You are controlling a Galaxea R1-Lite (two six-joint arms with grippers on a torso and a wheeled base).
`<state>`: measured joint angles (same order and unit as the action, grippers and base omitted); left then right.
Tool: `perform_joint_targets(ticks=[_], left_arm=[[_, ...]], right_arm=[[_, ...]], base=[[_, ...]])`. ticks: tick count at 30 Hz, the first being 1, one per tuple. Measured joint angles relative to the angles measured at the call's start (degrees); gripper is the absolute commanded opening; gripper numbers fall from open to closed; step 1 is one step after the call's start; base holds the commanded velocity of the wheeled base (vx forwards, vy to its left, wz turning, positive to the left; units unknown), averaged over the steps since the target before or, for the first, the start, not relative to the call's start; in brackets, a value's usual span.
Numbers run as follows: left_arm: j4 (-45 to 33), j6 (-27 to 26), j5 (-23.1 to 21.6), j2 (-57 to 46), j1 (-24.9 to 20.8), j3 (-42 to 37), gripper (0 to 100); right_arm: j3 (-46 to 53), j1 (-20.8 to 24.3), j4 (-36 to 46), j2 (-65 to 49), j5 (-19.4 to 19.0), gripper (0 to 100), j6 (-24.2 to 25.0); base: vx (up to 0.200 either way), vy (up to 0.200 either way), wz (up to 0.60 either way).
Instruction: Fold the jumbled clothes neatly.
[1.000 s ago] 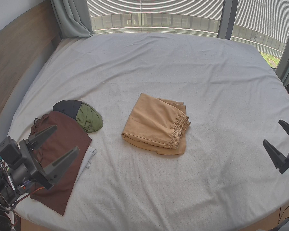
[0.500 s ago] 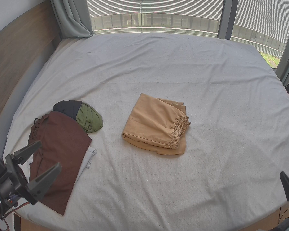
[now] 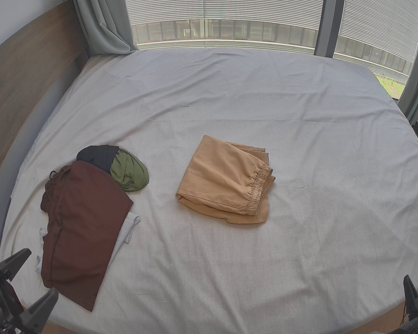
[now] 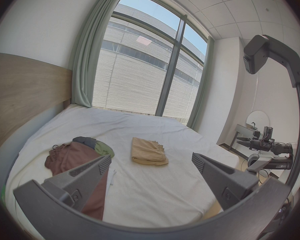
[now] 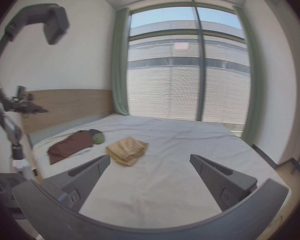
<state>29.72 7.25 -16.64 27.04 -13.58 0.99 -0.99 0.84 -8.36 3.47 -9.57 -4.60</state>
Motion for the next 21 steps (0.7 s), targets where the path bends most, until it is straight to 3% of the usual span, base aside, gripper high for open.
perform_joint_targets(ticks=[3, 8, 15, 21], left_arm=[[-8.79, -0.04, -0.38, -6.97, 2.69, 0.0, 100], [-18.48, -1.05, -0.95, -14.62, 6.14, 0.0, 100], [-24.55, -3.05, -0.54, -21.98, 11.19, 0.02, 100], [-25.43, -3.86, 8.52, -25.04, 13.28, 0.02, 100]], right_arm=[[0.0, -0.13, 2.32, -1.48, 8.18, 100, 0.48], [-0.02, -0.27, 3.9, -2.33, 12.61, 100, 1.23], [-0.02, -0.44, 4.57, -2.79, 9.14, 100, 6.83], [-0.02, -0.49, 4.45, -2.84, 6.62, 100, 4.38]], base=[[0.0, 0.0, 0.0], [0.0, 0.0, 0.0], [0.0, 0.0, 0.0], [0.0, 0.0, 0.0]])
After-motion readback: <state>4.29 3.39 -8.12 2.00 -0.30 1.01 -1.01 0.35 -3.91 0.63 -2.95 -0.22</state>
